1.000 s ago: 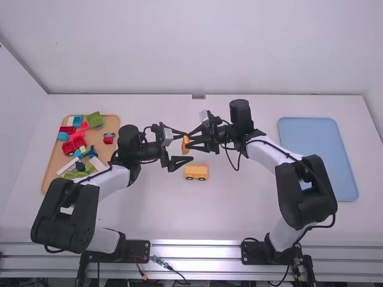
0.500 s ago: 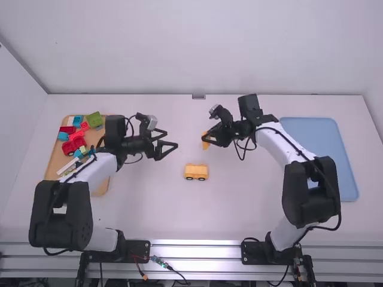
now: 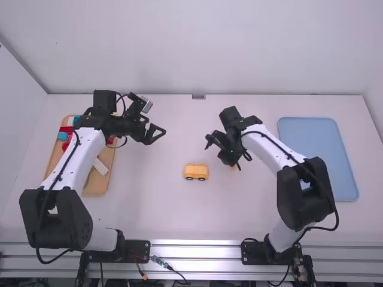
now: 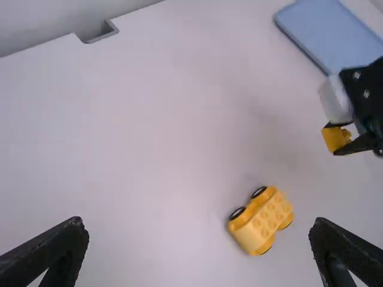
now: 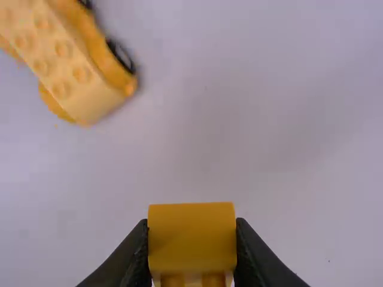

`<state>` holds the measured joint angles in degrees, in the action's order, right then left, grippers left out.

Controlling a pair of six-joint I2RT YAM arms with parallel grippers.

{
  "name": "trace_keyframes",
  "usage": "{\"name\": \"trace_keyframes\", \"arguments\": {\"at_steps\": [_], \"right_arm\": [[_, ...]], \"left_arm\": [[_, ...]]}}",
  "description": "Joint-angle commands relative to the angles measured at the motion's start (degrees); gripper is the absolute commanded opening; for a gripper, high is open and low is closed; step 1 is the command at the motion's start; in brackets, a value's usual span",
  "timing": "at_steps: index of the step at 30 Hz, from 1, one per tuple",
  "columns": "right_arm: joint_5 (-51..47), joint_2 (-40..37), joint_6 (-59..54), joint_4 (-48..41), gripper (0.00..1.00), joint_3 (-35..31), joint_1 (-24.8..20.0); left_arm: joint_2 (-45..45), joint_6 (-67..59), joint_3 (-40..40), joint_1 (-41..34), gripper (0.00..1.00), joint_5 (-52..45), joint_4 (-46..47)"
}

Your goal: Assemble lego blocks to make yellow taxi

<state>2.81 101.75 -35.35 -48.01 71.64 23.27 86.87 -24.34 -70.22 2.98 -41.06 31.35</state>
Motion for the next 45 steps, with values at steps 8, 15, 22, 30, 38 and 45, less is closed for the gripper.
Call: {"name": "trace_keyframes", "arguments": {"at_steps": [8, 15, 22, 30, 38, 45], "right_arm": [[-7.6, -1.5, -8.6, 8.7, 0.08, -11.3, 4.9], [-6.9, 0.4, -8.6, 10.3, 0.09, -11.0, 5.2], [-7.1, 10.8, -8.7, 3.3, 0.01, -2.2, 4.2], [-7.0, 17.8, -9.7, -1.7, 0.00, 5.4, 4.2], [-7.2, 18.7, -9.9, -1.8, 0.49, 6.4, 4.2], [-7.9, 17.7, -10.0, -2.5, 0.99, 8.7, 4.2]], "left_arm": [[-0.2, -3.6, -1.1, -0.4, 0.99, 2.2, 1.7], [-0.2, -3.5, -0.9, -0.4, 0.99, 1.9, 1.8], [-0.2, -3.5, -0.9, -0.3, 0.99, 2.1, 1.8], [-0.2, -3.8, -0.5, -0.2, 0.99, 3.2, 1.7], [-0.2, -3.5, 1.7, -0.3, 0.99, 3.2, -1.4], [-0.2, -1.8, 2.7, -0.4, 0.99, 3.4, -4.5]]}}
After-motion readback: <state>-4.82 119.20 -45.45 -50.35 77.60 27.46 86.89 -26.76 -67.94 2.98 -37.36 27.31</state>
